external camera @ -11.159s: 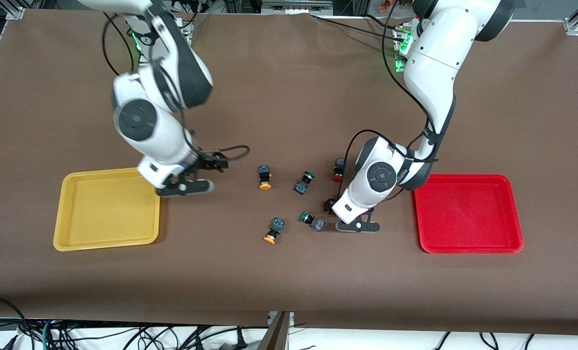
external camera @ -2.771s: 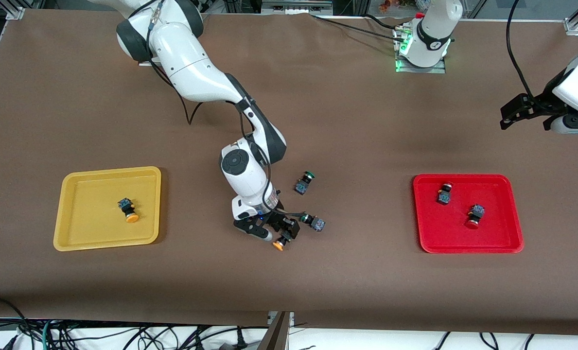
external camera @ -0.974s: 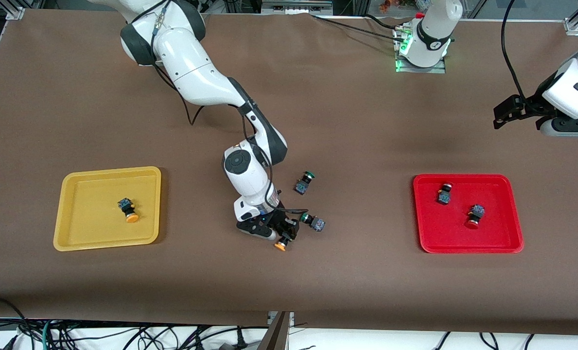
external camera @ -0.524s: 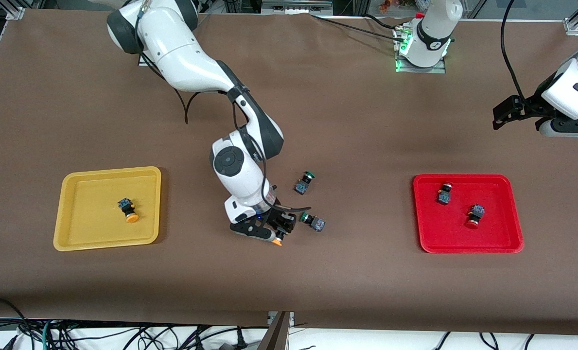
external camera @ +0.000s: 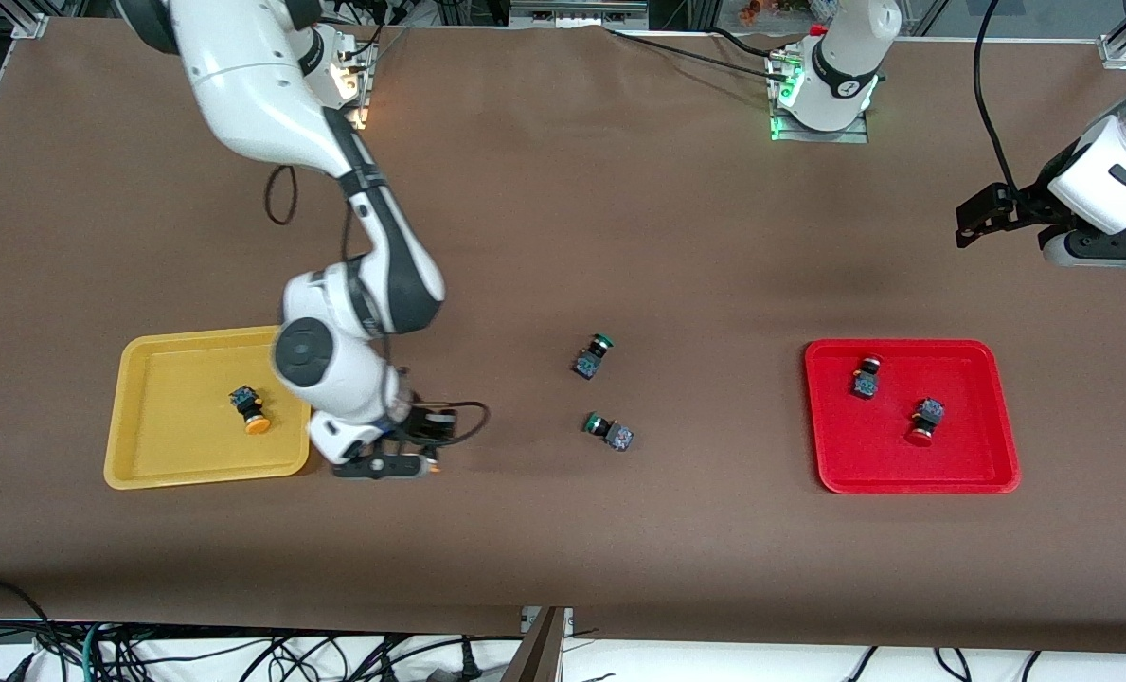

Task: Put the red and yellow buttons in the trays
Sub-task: 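Carry the yellow button to the yellow tray and lower it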

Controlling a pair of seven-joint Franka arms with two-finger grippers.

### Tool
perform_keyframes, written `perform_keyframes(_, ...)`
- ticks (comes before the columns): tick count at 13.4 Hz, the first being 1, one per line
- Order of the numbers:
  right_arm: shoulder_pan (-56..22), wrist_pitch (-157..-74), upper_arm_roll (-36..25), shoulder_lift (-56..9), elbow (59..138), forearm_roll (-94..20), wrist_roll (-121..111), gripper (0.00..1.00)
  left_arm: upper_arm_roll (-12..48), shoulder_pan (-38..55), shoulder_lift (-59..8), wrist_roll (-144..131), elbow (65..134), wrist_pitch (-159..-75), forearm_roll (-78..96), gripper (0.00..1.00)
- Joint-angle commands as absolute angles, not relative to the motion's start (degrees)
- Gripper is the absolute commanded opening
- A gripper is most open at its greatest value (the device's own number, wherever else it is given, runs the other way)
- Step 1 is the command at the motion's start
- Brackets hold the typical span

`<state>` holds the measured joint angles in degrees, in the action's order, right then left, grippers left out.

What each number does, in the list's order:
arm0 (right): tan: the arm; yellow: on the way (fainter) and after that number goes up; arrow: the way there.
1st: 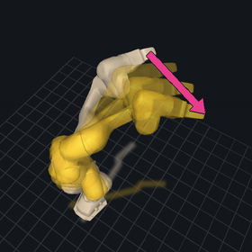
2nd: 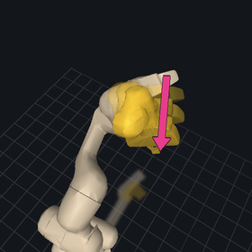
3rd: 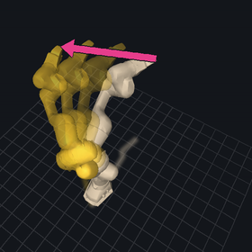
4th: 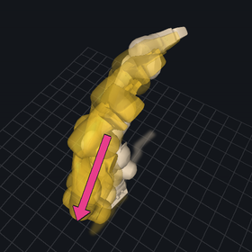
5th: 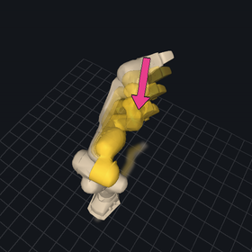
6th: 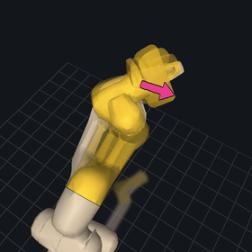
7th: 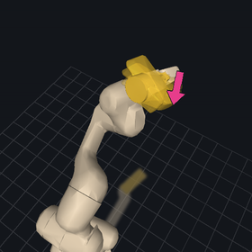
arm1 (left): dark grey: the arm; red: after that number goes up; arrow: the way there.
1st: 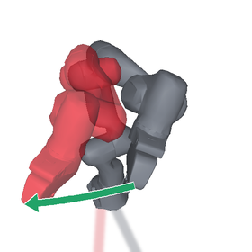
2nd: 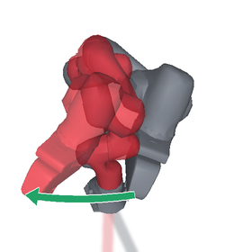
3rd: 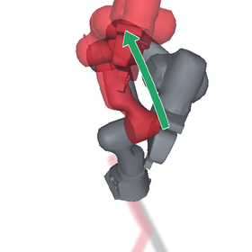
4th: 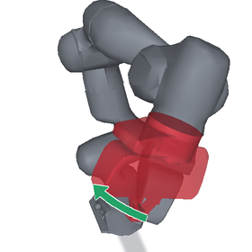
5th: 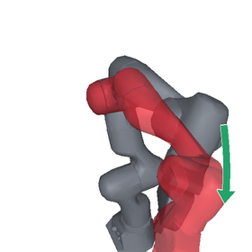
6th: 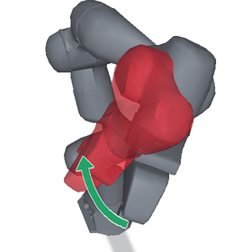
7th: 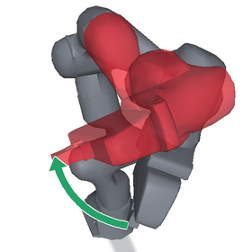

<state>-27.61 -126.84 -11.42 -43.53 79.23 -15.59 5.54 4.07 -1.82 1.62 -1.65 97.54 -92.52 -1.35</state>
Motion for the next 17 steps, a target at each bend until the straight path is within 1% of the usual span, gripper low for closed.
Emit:
perform_keyframes(1,-27.8,-128.4,-15.7,-32.0,97.2,-15.6,-6.5,0.00,3.9,-1.6,0.6,-1.1,95.5,-91.1,0.4,1.00)
perform_keyframes(2,-27.0,-128.6,-17.0,-30.7,100.0,-15.7,-10.2,0.00,3.9,-1.7,0.6,-1.1,95.5,-91.1,0.4,1.00)
perform_keyframes(4,-22.6,-128.8,-17.4,-30.1,103.3,-15.8,-18.2,0.01,3.9,-1.7,0.6,-1.1,95.5,-91.1,0.4,1.00)
perform_keyframes(5,-20.3,-128.9,-17.3,-30.3,104.1,-16.4,-21.8,0.03,3.9,-1.7,0.6,-1.1,95.5,-91.1,0.4,1.00)
perform_keyframes(6,-18.5,-128.9,-17.3,-30.8,105.1,-18.4,-25.5,0.09,3.9,-1.7,0.6,-1.1,95.5,-91.1,0.4,1.00)
perform_keyframes(7,-17.5,-129.2,-17.3,-30.9,106.2,-21.2,-28.1,0.20,3.9,-1.7,0.6,-1.1,95.4,-91.1,0.4,1.00)
perform_keyframes(8,-17.5,-129.5,-17.3,-31.3,106.8,-22.7,-28.4,0.41,3.9,-1.7,0.6,-1.1,95.5,-91.1,0.4,1.00)
perform_keyframes(10,-17.6,-128.7,-17.2,-31.2,106.4,-23.7,-27.3,0.74,3.9,-1.8,0.5,-1.1,95.4,-91.1,0.4,1.00)
perform_keyframes(11,-17.7,-128.7,-17.0,-31.0,106.0,-23.7,-26.2,0.82,3.9,-1.7,0.5,-1.1,95.4,-91.1,0.4,1.00)
perform_keyframes(12,-18.1,-128.4,-16.9,-30.6,105.0,-23.7,-24.5,0.88,3.9,-1.8,0.5,-1.1,95.4,-91.1,0.4,1.00)
perform_keyframes(13,-18.4,-127.2,-16.3,-30.2,103.7,-23.6,-22.2,0.88,3.9,-1.8,0.5,-1.1,95.4,-91.1,0.4,1.00)
perform_keyframes(14,-19.5,-125.2,-15.7,-29.8,101.4,-23.5,-18.4,0.91,3.9,-1.8,0.6,-1.1,95.4,-91.1,0.4,1.00)
perform_keyframes(15,-21.3,-123.2,-15.8,-29.7,99.1,-22.5,-13.4,0.99,3.9,-1.8,0.6,-1.1,95.5,-91.1,0.4,1.00)
perform_keyframes(17,-25.5,-119.0,-16.0,-28.4,95.1,-17.1,-3.7,0.99,3.9,-1.8,0.6,-1.2,95.5,-91.1,0.4,1.00)
